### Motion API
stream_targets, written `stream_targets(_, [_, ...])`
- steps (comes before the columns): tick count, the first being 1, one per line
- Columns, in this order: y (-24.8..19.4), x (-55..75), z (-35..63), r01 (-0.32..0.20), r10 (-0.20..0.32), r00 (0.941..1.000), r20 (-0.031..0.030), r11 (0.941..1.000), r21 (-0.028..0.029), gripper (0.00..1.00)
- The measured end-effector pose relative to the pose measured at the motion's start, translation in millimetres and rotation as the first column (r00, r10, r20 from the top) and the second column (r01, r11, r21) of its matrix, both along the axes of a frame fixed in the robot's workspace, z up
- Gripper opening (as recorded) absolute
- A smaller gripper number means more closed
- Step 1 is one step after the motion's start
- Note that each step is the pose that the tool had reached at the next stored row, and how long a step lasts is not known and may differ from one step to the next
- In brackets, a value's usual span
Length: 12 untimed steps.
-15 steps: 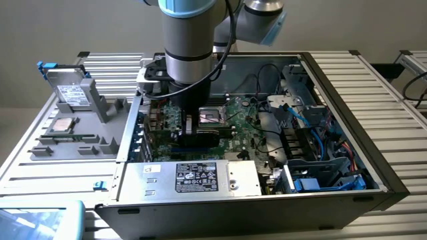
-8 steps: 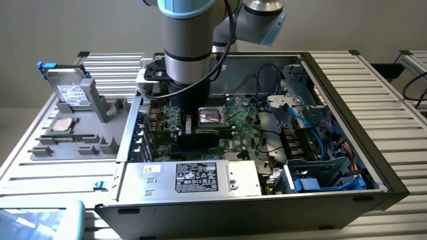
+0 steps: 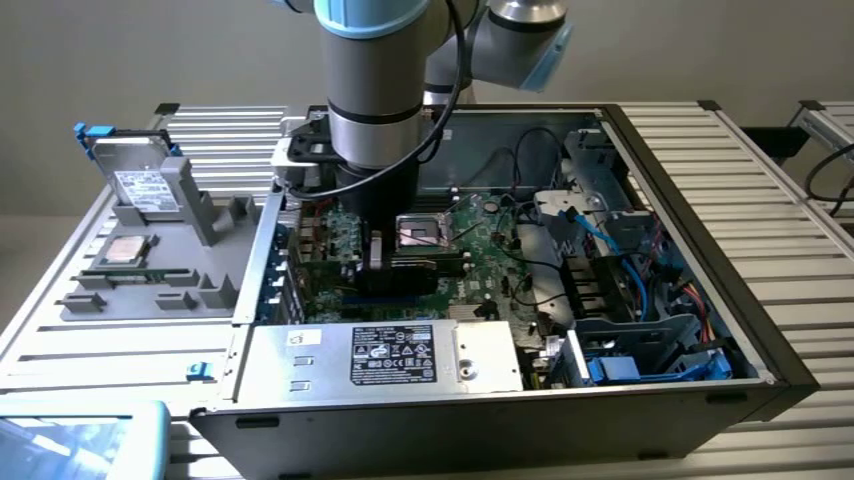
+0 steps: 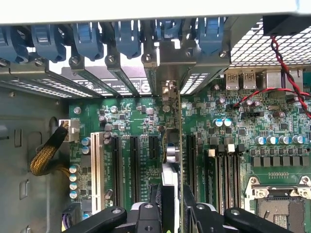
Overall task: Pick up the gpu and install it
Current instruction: 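Insert the gpu into the slot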
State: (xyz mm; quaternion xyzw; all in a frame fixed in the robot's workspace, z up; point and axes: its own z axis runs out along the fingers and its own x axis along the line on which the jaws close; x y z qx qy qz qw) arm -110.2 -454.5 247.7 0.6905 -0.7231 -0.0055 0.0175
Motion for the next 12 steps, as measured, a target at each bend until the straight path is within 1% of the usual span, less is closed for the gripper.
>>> stream_targets(5, [0.8, -0.2, -0.2, 0.000, 0.000, 1.0000, 0.0004, 1.0000, 0.0003, 0.28])
stream_targets(12, [0.7, -0.3, -0.3, 0.000, 0.000, 1.0000, 0.0004, 1.0000, 0.0001, 0.28])
